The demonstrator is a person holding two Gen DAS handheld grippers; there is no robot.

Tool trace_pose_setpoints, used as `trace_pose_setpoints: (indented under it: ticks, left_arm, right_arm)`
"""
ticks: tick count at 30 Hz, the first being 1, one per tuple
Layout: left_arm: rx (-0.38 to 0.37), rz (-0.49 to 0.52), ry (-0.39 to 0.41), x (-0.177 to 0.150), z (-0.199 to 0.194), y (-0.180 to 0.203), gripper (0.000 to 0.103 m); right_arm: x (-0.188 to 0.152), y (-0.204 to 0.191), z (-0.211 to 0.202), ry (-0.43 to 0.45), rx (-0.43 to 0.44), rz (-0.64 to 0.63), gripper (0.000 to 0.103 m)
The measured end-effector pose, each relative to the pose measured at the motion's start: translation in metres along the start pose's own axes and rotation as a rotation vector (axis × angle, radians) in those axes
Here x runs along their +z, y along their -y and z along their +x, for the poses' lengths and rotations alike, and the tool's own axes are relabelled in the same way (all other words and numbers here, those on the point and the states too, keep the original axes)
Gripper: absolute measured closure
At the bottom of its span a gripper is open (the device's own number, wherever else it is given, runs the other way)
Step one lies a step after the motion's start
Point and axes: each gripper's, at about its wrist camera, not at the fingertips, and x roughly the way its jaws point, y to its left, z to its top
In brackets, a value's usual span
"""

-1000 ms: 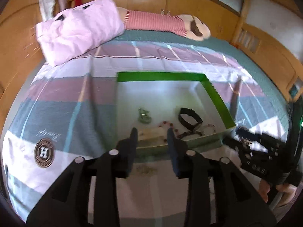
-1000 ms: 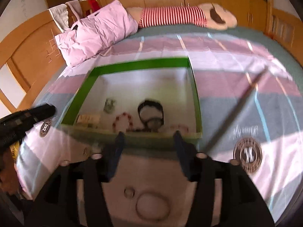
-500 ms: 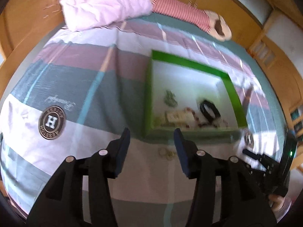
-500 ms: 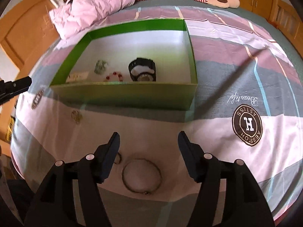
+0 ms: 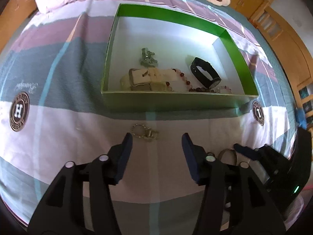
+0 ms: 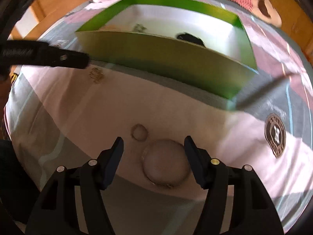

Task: Organize jewelry
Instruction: 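Move the left tool to the gold charm keychain while the right tool moves to the steel bangle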

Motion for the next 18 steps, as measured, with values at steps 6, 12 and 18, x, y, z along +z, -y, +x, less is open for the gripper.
trace_pose_setpoints:
  ticks: [6, 12, 18]
  left_arm:
    - [0.007, -0.039, -0.036, -0.001, 0.009, -0.01, 0.043]
    - [-0.014, -0.06, -0.052, 0.0, 0.012, -0.012, 0.045]
    - [-0.037, -0.036, -0.07, 0.002, 0.021, 0.002, 0.054]
  right_arm:
    - [0.0, -0.005, 0.007, -0.042, -0.055, -0.034, 0.039]
    - [-0.001, 0.015, -0.001, -0.059, -0.049, 0.034, 0.024]
    - [0.0, 0.027, 0.002, -0.082, -0.055, 0.074, 0.024]
